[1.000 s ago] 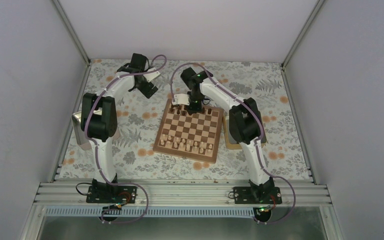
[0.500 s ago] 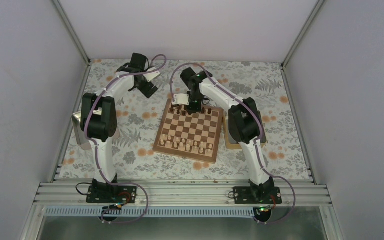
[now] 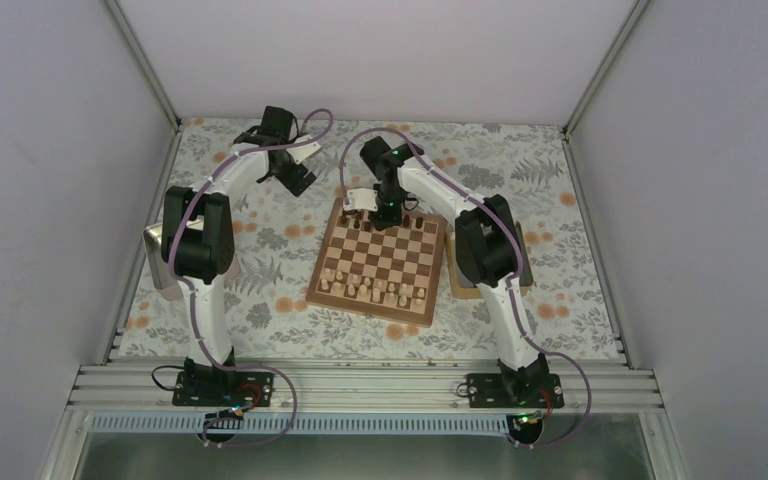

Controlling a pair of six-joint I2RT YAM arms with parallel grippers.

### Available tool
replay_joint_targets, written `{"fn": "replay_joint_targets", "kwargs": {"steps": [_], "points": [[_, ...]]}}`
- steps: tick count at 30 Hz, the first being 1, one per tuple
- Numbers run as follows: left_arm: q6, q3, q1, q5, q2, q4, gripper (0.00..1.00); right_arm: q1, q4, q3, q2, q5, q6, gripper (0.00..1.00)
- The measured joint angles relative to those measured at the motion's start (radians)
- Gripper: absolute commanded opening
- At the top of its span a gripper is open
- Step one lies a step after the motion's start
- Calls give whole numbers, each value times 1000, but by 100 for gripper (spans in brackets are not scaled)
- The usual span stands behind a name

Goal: Set up the chess pieces on the board
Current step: Place the chess piece on the chessboard, then pick up the chess piece from the storage box.

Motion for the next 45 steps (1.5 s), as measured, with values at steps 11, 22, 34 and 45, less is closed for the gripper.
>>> {"fn": "replay_joint_targets", "kwargs": {"steps": [11, 22, 34, 45], "points": [[0, 0, -2, 12, 0, -1, 100, -1, -68, 22, -158, -69, 0, 25], [0, 0, -3, 7, 0, 0, 100, -241, -65, -309, -600, -52, 39, 26], [0, 0, 0, -28, 0, 0, 100, -439, 62, -850, -715, 73, 77, 30], [-1, 0, 0, -34, 0, 0, 100, -469, 180, -913, -648, 116, 80, 33]]}}
